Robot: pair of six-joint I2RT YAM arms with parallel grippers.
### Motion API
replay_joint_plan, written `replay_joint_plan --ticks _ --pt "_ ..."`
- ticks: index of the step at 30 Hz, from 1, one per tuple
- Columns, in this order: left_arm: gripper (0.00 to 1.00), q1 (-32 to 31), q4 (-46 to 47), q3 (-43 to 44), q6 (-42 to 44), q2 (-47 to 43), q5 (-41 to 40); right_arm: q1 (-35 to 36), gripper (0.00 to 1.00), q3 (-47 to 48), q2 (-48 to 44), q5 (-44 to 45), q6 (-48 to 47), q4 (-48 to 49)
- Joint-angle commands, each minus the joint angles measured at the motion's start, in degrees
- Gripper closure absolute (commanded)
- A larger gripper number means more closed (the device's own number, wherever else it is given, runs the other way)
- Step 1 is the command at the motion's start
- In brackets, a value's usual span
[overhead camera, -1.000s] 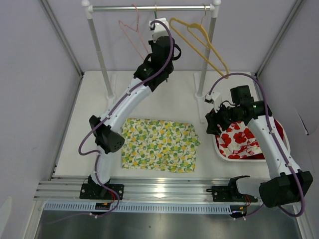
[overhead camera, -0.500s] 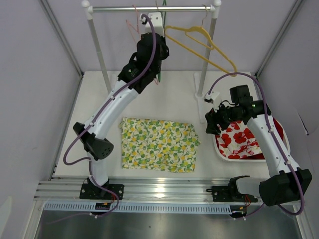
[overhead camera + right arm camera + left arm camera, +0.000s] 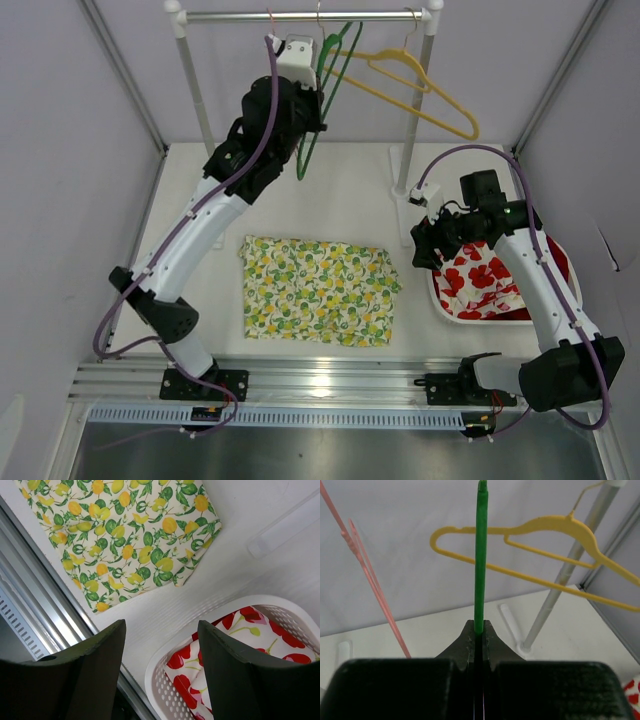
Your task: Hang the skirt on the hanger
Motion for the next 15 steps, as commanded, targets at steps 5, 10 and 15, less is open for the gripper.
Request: replay_joint_plan --ticks 5,10,15 --pt "1.0 2.1 1.2 -13.4 1.2 -13.9 13.8 -0.2 0.34 0.1 0.1 -1.4 -0.3 1.0" --pt "1.0 2.7 1.0 -22.3 0.4 -22.2 21.6 -0.3 0.34 0.4 0.1 -1.1 0.2 0.6" --pt "1.0 3.3 -0.3 -35.2 -1.5 -32.2 28.5 -0.2 0.34 0.4 -0.5 1.2 2.0 0.9"
